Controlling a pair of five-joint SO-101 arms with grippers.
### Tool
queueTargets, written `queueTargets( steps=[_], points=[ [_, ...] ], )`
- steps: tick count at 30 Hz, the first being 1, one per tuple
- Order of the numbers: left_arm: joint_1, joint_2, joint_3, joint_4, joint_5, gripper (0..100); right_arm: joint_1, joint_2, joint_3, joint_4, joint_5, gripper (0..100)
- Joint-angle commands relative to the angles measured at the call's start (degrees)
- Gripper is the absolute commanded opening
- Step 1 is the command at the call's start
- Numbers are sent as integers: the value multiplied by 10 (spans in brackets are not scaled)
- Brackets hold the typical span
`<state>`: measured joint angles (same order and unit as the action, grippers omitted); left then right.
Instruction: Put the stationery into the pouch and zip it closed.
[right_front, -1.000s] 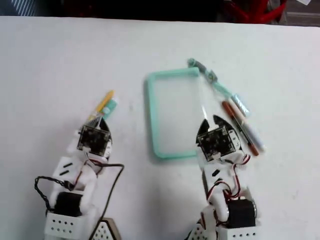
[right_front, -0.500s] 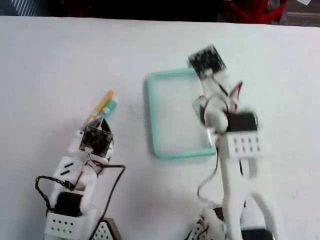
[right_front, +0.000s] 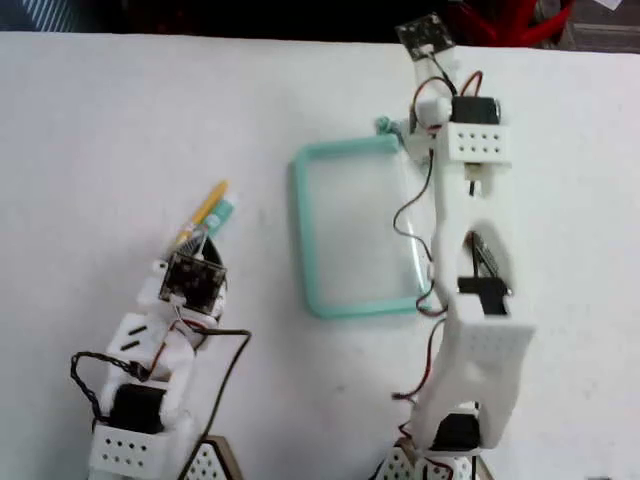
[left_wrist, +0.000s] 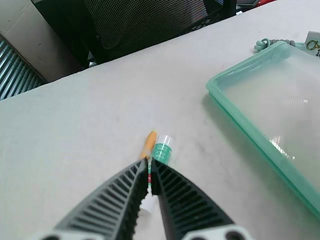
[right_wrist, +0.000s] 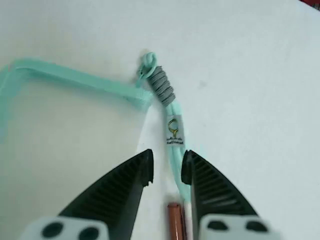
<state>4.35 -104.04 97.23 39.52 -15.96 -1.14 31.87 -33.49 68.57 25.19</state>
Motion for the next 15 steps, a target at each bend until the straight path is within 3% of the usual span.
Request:
queueTargets(
  steps=[1, 6, 10, 15],
  points=[
    [8, -3, -3, 2, -6, 31, 4, 109, -156, 3, -1, 120],
    [8, -3, -3, 2, -7, 31, -4, 262, -314, 4, 0, 278],
    [8, -3, -3, 2, -7, 31, -12, 354, -425, 2, 54, 249],
    [9, -3, -3, 2, -7, 31, -13, 441, -520, 0, 61, 230]
  ],
)
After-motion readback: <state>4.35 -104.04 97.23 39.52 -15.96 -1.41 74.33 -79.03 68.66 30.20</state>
